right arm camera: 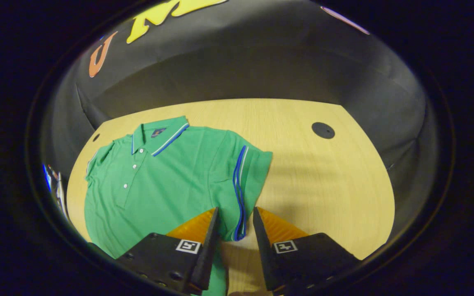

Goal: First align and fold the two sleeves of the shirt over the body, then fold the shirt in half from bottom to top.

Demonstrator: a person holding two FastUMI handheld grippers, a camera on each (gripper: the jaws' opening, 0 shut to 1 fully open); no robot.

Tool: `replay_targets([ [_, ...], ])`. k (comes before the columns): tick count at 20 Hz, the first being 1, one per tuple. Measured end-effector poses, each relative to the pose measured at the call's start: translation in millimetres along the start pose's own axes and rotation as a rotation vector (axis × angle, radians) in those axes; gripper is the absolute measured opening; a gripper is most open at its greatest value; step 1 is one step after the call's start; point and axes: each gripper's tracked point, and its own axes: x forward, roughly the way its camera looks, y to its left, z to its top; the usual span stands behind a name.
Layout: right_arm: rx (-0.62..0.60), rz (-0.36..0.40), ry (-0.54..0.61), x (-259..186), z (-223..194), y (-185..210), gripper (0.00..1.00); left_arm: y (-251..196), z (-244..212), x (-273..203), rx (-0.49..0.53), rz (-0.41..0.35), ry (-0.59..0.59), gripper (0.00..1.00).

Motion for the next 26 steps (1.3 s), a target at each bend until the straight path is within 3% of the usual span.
replay_targets([
  [2,0.014,0.007,0.004,0,1,0,0.37,0,-1,-1,0.0,0.012,0.008,1.0],
  [7,0.062,0.018,0.014,2,3,-4,0.36,-4,-3,2,-0.013,0.002,0.021,1.0],
  [9,0.071,-0.042,0.003,-6,9,-19,0.16,-4,-7,4,-0.025,-0.009,0.029,1.0],
  [10,0.092,-0.031,0.007,5,7,-17,0.06,-4,-8,6,-0.032,-0.015,0.033,1.0],
  [13,0.13,-0.028,0.018,0,8,-16,0.0,3,-13,16,-0.045,-0.039,0.045,1.0],
  [17,0.117,-0.052,-0.03,-21,26,-7,0.0,21,-18,28,-0.043,-0.064,0.046,1.0],
  [26,0.054,-0.061,-0.098,-58,60,75,0.0,87,-36,48,-0.075,-0.086,0.064,1.0],
])
